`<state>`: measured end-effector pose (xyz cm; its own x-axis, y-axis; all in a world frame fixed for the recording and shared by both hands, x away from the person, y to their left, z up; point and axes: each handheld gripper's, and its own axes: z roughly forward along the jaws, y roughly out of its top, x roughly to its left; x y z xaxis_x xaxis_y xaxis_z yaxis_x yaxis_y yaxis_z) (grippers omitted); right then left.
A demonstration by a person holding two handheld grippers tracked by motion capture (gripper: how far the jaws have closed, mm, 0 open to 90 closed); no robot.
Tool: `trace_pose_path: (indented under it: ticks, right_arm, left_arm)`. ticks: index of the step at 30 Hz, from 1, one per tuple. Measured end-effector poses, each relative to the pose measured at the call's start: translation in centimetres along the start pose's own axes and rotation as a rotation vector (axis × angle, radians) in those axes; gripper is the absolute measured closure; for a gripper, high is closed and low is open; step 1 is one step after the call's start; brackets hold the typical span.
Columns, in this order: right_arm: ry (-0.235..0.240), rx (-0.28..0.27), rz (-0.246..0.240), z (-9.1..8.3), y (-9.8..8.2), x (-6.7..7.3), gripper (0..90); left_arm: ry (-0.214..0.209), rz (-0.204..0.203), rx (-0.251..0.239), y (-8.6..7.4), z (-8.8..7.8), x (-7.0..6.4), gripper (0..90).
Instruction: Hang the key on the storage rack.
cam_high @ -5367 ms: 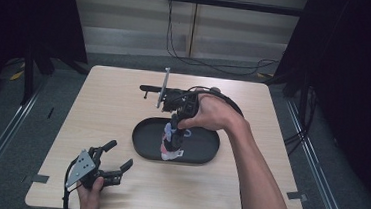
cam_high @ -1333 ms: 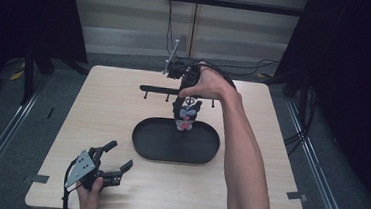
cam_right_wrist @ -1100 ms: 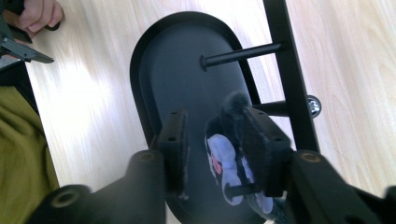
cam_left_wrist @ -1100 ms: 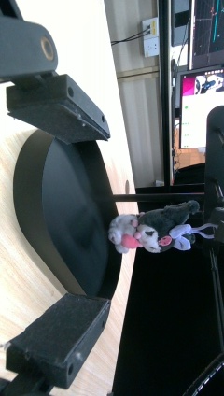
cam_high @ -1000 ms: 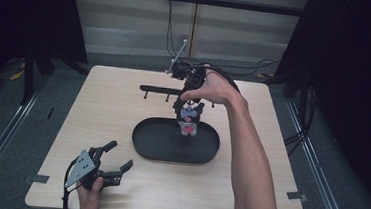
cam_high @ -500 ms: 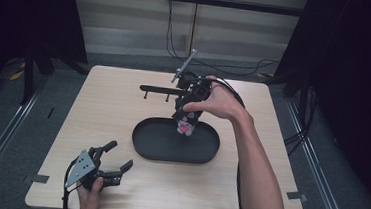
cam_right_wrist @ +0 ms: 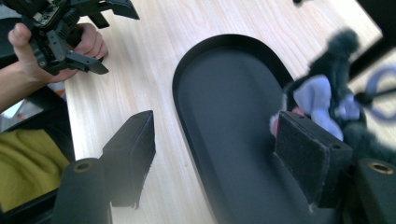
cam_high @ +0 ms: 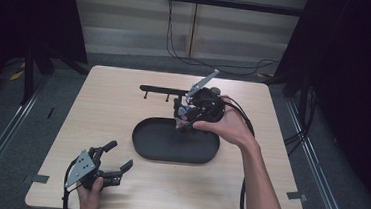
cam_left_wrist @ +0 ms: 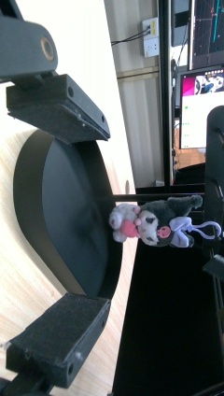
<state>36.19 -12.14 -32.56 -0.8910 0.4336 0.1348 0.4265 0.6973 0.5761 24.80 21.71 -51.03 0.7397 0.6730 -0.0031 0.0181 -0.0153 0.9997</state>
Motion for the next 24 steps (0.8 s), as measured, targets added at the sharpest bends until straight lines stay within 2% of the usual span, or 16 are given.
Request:
trace_pose_path:
  ticks: [1,2,4,6,8,10,12,13,14,16,17,18,21,24]
  right_arm:
    - [-0.015,-0.025,0.010,0.0,-1.1,0.2,27.4]
    - [-0.015,-0.025,0.010,0.0,-1.1,0.2,27.4]
    - [-0.018,-0.069,0.017,-0.1,-2.3,0.4,27.0]
    - [-0.043,-0.082,0.031,0.2,-3.5,0.6,24.1]
    - [-0.038,-0.116,0.040,0.4,-4.8,0.7,23.9]
    - [-0.053,-0.144,0.051,0.7,-6.1,1.0,21.6]
    - [-0.059,-0.199,0.072,0.9,-7.4,1.3,21.4]
    - [-0.072,-0.241,0.092,1.3,-8.6,1.6,19.4]
    - [-0.072,-0.241,0.092,1.3,-8.6,1.6,19.4]
    - [-0.092,-0.276,0.122,1.7,-9.7,1.9,16.0]
    - [-0.117,-0.313,0.146,2.1,-10.8,2.2,14.3]
    - [-0.117,-0.313,0.146,2.1,-10.8,2.2,14.3]
    - [-0.144,-0.352,0.171,3.1,-12.3,2.9,14.2]
    - [-0.210,-0.381,0.155,4.3,-14.0,3.8,14.1]
  left_arm:
    - [0.000,0.000,0.000,0.0,0.0,0.0,15.6]
    - [0.000,0.000,0.000,0.0,0.0,0.0,15.6]
    - [0.000,0.001,0.000,0.0,0.0,0.0,15.6]
    - [0.000,0.000,0.000,0.0,0.0,0.0,15.6]
    - [0.000,0.001,0.000,0.0,0.0,0.0,15.6]
    - [0.000,0.000,0.000,0.0,0.0,0.0,15.6]
    - [0.001,0.000,0.000,0.0,0.0,0.0,15.6]
    - [0.001,0.000,0.000,0.0,0.0,0.0,15.6]
    - [0.001,0.000,0.000,0.0,0.0,0.0,15.6]
    - [0.002,0.000,0.000,0.0,0.0,0.0,15.6]
    - [0.002,0.000,0.000,0.0,0.0,0.0,15.6]
    - [0.002,0.000,0.000,0.0,0.0,0.0,15.6]
    - [0.002,0.000,0.000,0.0,0.0,0.0,15.6]
    - [0.002,0.001,0.000,0.0,0.0,0.0,15.6]
